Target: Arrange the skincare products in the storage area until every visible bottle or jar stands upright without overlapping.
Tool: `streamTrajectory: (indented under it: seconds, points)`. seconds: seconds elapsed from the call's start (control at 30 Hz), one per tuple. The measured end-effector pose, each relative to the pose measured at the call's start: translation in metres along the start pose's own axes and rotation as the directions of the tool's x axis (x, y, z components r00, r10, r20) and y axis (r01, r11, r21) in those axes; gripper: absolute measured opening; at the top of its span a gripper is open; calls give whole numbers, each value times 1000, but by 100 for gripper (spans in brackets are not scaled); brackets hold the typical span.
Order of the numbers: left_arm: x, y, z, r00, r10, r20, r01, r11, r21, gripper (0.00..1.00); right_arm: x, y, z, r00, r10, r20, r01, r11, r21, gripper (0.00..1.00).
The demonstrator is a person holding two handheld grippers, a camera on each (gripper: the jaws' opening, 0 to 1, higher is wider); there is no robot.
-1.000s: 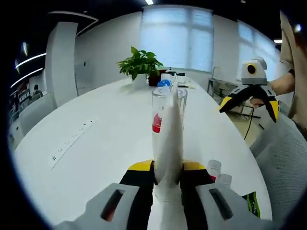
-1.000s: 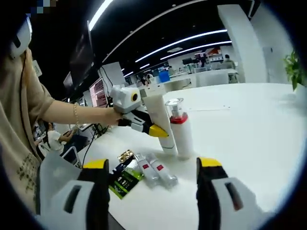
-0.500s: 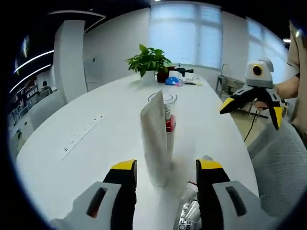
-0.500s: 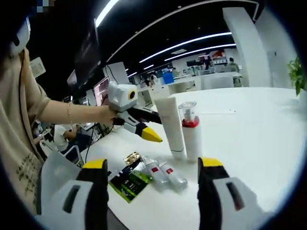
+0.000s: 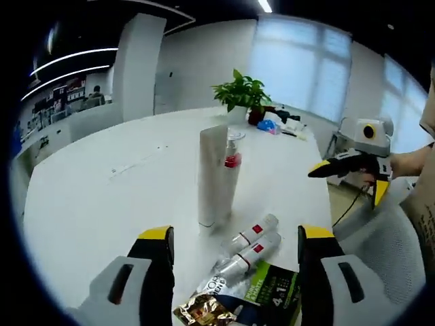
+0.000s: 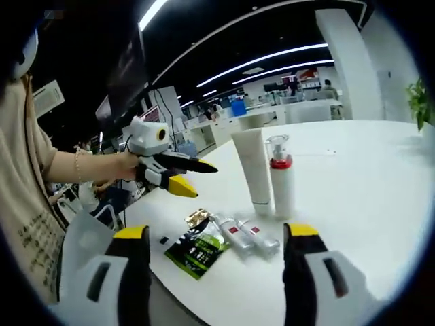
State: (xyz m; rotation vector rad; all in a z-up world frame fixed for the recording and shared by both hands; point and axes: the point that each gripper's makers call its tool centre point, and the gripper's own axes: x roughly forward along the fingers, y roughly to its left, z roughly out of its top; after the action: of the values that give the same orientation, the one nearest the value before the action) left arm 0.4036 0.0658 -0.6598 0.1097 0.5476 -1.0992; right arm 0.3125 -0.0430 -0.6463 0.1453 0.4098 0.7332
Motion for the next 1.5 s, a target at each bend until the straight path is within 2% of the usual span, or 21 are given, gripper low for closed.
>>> streamTrajectory:
  seconds: [0.1, 0.2, 0.27, 0.37, 0.47, 0.67, 0.9, 1.0, 1.13, 1.37, 1.5]
  points:
    - [-12, -8, -4, 1000, 26, 11, -25, 999, -31, 76, -2, 4, -2, 1000, -8, 1, 8, 1000, 5, 82]
    - [-23, -16, -9, 998, 46, 30, -42, 992, -122, 77, -3, 8, -3, 1000, -9, 9, 8, 1000, 12, 82]
    - [-29, -21, -12, 998, 48, 31, -43, 989, -142, 78, -3, 9, -8, 1000, -9, -4, 9, 1000, 22, 82]
    - [-38, -31, -19, 996, 86, 34, -80, 986, -147, 82, -2, 10, -13, 999, -10, -32, 11, 1000, 8, 82]
    - [-47, -38, -28, 992, 125, 30, -119, 980, -160, 88, -2, 13, -10, 1000, -6, -25, 6, 1000, 2, 83]
    - [-71, -55, -57, 985, 173, 6, -167, 962, -217, 92, -4, 16, -12, 999, -4, -41, 3, 1000, -8, 84]
    - [-91, -67, -75, 971, 237, 15, -225, 938, -265, 95, -12, 22, -11, 999, -8, -36, 8, 1000, -14, 85]
    - [-97, -69, -86, 963, 269, -16, -263, 925, -275, 96, -11, 24, -12, 999, -3, -42, 2, 1000, -21, 85]
    - [-105, -69, -87, 953, 302, 9, -286, 912, -293, 96, -9, 24, -13, 999, 3, -52, -4, 1000, -20, 85]
    - [-105, -67, -86, 949, 316, 6, -302, 915, -268, 96, -8, 24, -15, 998, 5, -63, -5, 1000, -10, 85]
    - [-106, -66, -85, 948, 318, 11, -302, 913, -275, 95, -6, 18, -19, 996, 4, -93, -6, 1000, -23, 84]
